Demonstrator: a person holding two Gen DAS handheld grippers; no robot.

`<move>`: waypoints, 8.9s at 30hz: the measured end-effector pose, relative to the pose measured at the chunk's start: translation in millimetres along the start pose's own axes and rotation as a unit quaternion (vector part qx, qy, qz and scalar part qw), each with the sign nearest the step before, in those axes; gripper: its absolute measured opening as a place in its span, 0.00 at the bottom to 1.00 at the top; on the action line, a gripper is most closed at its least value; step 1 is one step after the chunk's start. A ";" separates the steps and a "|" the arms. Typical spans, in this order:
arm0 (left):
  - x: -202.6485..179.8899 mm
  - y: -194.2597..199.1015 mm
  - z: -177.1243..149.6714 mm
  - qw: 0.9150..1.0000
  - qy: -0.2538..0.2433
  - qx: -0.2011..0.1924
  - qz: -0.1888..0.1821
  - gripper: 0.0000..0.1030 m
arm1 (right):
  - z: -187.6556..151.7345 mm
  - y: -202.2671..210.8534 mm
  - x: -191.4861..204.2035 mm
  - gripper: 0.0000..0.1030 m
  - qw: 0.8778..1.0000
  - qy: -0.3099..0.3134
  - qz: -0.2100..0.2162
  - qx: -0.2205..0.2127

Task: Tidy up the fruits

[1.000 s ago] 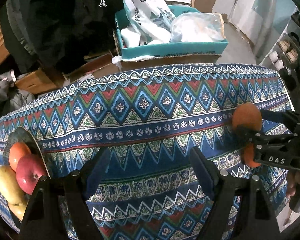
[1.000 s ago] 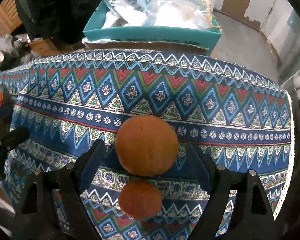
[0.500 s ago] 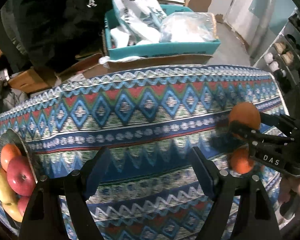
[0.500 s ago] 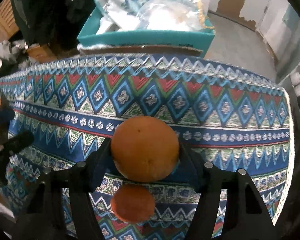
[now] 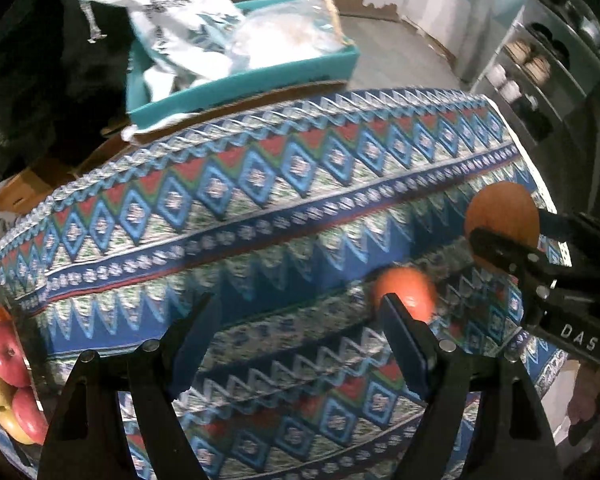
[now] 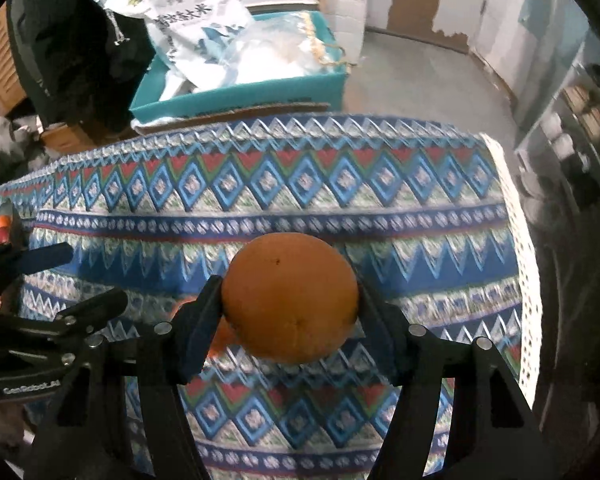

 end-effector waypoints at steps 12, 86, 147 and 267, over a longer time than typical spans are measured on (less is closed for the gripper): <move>-47.8 -13.2 -7.6 0.999 -0.027 0.020 -0.027 0.80 | -39.8 1.9 -39.8 0.65 0.999 -0.053 -0.004 0.010; 28.3 108.4 -17.2 0.991 0.023 -0.127 -0.044 0.45 | 9.5 76.4 69.7 0.65 0.995 0.049 0.031 -0.078; 316.4 74.2 -186.6 0.965 0.248 -0.051 0.063 0.45 | -7.9 -55.8 389.0 0.65 0.962 0.193 0.185 0.057; 280.0 272.7 -132.6 0.936 0.205 -0.242 0.154 0.99 | 26.7 168.0 312.5 0.85 0.955 0.195 0.123 -0.185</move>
Point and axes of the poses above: each gripper's, at about its wrist camera, not at the fingertips, and y roughly against the way its jaws point, x to its left, z to its top, the point moved 6 cm from there along -y, roughly the way its jaws point, and after that the axes turned 11 degrees about z, right-handed, at the moved point
